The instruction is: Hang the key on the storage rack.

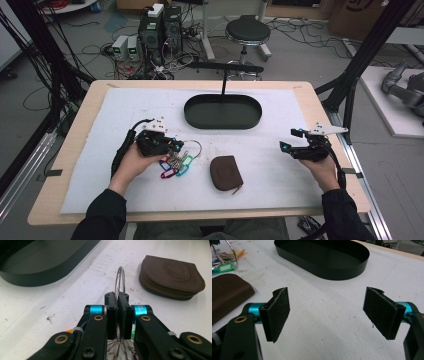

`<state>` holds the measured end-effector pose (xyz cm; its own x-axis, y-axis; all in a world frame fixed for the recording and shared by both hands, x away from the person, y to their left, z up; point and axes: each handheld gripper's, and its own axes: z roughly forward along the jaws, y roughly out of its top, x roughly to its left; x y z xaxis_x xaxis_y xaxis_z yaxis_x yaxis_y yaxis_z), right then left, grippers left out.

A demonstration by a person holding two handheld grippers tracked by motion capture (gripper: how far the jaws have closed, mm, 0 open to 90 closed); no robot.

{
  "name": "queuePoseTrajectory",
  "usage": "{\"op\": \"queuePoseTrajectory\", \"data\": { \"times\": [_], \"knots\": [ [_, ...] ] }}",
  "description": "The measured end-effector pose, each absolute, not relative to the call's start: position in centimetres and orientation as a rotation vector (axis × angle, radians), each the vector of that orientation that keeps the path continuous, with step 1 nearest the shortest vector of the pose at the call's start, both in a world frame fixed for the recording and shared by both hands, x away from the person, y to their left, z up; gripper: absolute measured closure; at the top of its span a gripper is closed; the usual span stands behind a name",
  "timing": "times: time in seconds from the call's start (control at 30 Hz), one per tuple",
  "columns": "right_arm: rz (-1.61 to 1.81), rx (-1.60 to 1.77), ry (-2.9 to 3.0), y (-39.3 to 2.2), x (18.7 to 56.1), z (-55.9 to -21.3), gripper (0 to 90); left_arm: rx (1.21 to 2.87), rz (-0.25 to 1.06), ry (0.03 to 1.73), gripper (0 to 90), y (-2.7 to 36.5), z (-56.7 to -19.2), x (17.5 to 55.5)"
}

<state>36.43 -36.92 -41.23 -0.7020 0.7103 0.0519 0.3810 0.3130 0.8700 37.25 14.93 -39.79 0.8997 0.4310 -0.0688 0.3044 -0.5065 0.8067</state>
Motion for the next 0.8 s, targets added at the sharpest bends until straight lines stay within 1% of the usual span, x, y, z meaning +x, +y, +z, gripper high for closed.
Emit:
{"op": "queuePoseTrajectory", "data": {
  "times": [0.17,0.23,0.8],
  "knots": [
    [1.346,0.977,2.241,-37.0,36.4,-41.2,21.9,2.102,0.187,0.524,86.4,15.1,-39.3,37.1],
    [1.348,0.973,2.246,-37.0,36.5,-41.2,24.3,2.075,0.191,0.515,86.4,15.3,-38.9,37.0],
    [1.341,0.980,2.240,-37.0,36.5,-41.3,24.3,1.917,0.300,0.451,86.4,15.9,-34.7,35.8]
  ]
}}
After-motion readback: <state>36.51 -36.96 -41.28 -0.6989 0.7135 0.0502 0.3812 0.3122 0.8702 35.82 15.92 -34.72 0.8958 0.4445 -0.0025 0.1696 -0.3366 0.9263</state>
